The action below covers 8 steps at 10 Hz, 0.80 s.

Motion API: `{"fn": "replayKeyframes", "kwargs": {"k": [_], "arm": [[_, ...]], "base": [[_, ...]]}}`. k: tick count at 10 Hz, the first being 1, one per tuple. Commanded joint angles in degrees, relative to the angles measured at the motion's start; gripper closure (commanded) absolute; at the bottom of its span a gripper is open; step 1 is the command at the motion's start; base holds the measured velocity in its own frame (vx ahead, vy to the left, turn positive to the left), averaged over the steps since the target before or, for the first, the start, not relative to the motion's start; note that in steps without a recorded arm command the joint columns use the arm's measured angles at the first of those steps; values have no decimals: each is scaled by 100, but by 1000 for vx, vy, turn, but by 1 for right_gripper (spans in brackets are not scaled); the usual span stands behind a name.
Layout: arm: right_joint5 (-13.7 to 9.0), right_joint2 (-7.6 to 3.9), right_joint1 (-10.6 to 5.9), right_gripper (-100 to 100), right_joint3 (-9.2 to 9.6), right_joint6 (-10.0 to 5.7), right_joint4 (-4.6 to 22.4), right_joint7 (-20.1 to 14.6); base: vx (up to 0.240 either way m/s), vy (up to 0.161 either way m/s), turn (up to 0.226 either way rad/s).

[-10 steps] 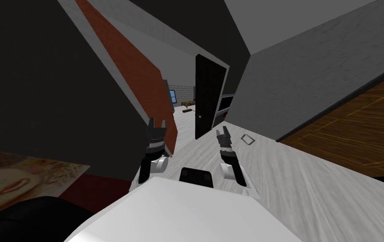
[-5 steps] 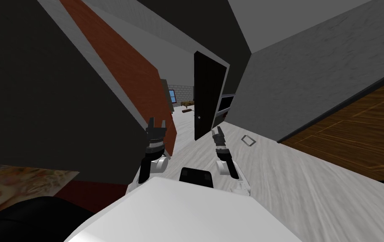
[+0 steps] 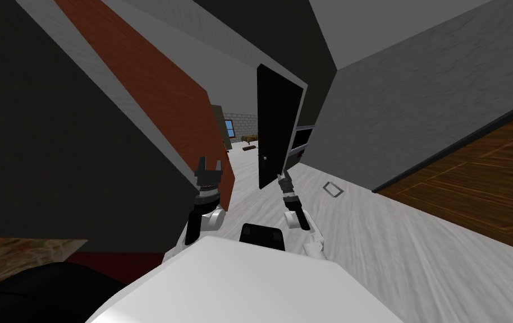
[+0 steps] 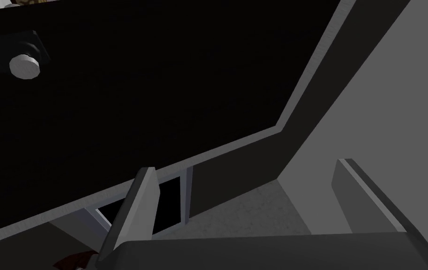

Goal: Push the door open

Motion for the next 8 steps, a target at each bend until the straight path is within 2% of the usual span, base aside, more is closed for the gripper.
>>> {"fn": "replayKeyframes", "kwargs": {"k": [1,3,4,8], "arm": [[18,-30,-135,-100,102,-31,244,-72],[37,-64,-344,-100,214,-51,559,-163],[37,-64,-344,-100,214,-51,559,-163],[75,-126,-772,-100,444,-93,1204,-350]], "base": [[96,-57,-1],[93,-47,-2],[70,-40,2],[78,-38,-3]]}}
